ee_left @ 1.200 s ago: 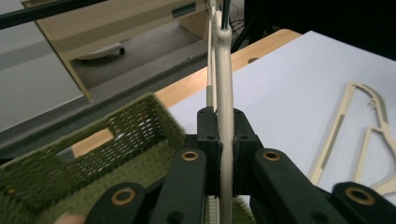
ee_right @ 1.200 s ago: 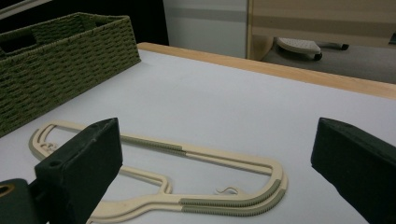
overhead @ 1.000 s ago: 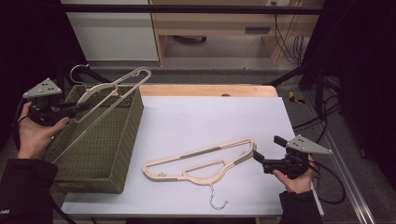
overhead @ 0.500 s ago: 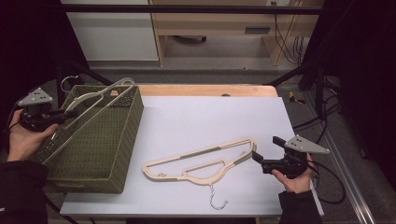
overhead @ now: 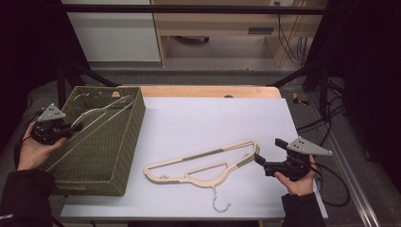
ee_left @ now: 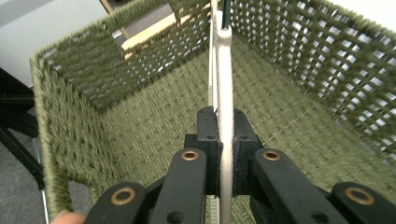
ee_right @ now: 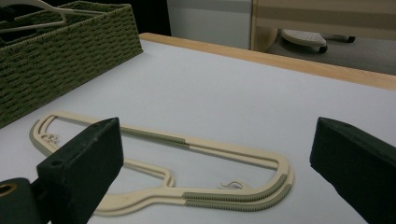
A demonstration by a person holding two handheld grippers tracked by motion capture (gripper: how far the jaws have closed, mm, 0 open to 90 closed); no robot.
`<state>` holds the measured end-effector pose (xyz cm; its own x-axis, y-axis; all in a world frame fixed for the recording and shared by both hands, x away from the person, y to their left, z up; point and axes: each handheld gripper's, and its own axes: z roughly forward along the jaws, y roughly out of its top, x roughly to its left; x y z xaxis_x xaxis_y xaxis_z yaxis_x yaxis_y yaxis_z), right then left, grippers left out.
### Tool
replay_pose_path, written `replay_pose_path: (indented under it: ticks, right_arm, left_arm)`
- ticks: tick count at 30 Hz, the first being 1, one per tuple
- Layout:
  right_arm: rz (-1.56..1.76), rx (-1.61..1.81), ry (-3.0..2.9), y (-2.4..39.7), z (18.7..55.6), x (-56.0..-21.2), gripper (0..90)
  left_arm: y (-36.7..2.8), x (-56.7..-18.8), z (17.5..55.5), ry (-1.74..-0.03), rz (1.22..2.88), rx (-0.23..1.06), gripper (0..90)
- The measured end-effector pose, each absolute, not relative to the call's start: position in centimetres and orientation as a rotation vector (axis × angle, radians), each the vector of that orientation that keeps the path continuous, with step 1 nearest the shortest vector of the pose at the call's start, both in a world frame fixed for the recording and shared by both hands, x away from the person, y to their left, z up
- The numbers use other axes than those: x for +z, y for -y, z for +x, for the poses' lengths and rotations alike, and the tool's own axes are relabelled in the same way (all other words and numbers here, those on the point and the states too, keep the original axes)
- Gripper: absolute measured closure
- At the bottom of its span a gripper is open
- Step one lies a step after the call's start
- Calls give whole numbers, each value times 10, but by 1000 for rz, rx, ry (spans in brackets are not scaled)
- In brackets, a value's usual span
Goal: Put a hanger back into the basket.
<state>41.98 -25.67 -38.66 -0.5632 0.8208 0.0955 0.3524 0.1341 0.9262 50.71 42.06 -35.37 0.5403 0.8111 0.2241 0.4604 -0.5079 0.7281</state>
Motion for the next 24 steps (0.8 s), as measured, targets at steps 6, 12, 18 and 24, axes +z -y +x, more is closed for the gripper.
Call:
replay_pose_path:
  ticks: [6, 12, 18, 24]
  right_arm:
    - [1125, 1422, -1979, 257, 420, -387, 34]
    - [1126, 1425, -1977, 255, 420, -387, 35]
    - [1125, 1423, -1982, 255, 420, -388, 37]
    - [1131, 1428, -1982, 255, 420, -387, 37]
  left_arm:
    - [-418, -374, 501, -1015, 2176, 730, 857]
    - [-403, -389, 495, -981, 2269, 688, 849]
    - [-396, -395, 490, -951, 2303, 635, 827]
    - [-381, -402, 486, -895, 2420, 617, 799]
